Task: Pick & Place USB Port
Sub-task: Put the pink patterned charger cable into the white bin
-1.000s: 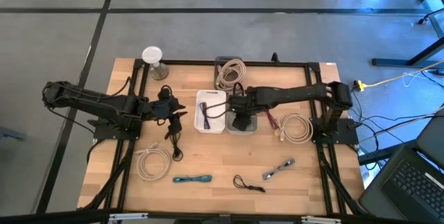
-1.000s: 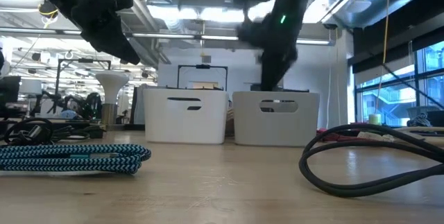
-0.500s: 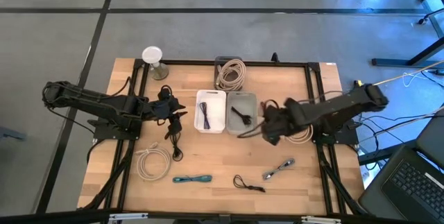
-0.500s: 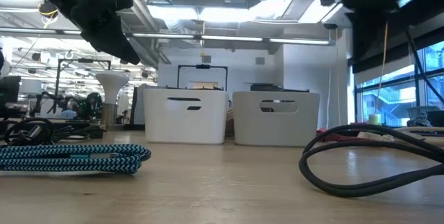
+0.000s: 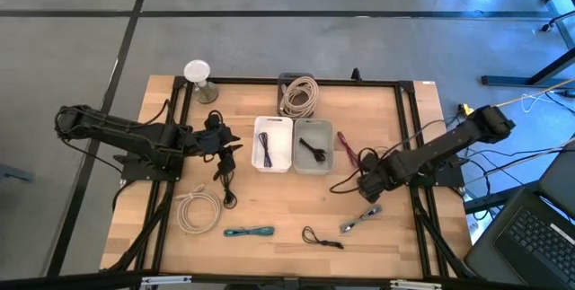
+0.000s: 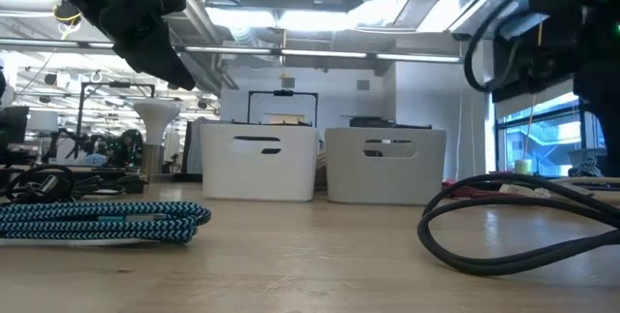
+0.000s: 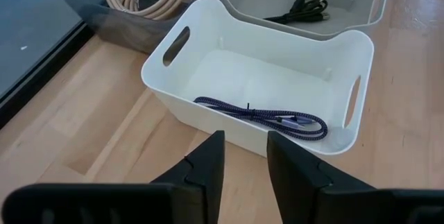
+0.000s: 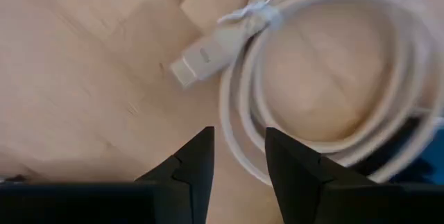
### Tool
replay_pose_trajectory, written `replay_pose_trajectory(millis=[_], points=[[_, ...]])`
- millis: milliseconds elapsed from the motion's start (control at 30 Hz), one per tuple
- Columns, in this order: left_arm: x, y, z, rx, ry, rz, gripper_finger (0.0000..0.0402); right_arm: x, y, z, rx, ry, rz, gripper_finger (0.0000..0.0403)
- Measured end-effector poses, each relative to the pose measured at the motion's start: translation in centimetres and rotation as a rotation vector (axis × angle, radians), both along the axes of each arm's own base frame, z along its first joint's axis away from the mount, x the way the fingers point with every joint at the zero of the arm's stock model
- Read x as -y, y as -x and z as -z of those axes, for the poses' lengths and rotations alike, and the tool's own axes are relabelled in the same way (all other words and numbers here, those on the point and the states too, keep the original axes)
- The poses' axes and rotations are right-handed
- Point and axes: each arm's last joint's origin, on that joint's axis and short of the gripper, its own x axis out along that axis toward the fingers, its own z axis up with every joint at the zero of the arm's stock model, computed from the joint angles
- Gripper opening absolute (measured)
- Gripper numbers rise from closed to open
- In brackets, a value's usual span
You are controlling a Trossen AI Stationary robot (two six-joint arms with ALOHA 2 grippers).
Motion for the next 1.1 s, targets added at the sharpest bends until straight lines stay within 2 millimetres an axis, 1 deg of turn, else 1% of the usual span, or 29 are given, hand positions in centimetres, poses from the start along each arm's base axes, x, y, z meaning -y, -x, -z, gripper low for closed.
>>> replay_pose_trajectory(millis=[267, 400, 600, 700, 867, 967, 1100], points=[[0.0, 0.0, 0.0, 0.0, 0.0, 0.0, 0.0102, 0.3, 0.6, 2.9, 0.058, -0.028, -0.005, 0.013], [0.0, 0.0, 0.0, 0.0, 0.0, 0.0, 0.01, 0.5, 1.0, 3.4, 0.055, -0.021, -0.008, 0.013], [0.0, 0.0, 0.0, 0.0, 0.0, 0.0, 0.0099, 0.5, 1.0, 3.4, 0.049, -0.015, -0.018, 0.013], [0.0, 0.0, 0.0, 0.0, 0.0, 0.0, 0.0102, 0.3, 0.6, 2.8, 0.049, -0.029, -0.035, 0.013], [0.0, 0.0, 0.0, 0.0, 0.0, 0.0, 0.0099, -0.8, -1.6, 0.2, 0.16, -0.093, -0.071, 0.013], [0.0, 0.0, 0.0, 0.0, 0.0, 0.0, 0.0098, -1.5, -3.0, -1.3, 0.259, -0.132, -0.114, 0.013], [0.0, 0.0, 0.0, 0.0, 0.0, 0.0, 0.0101, -2.3, -4.5, -2.1, 0.405, -0.218, -0.19, 0.013]])
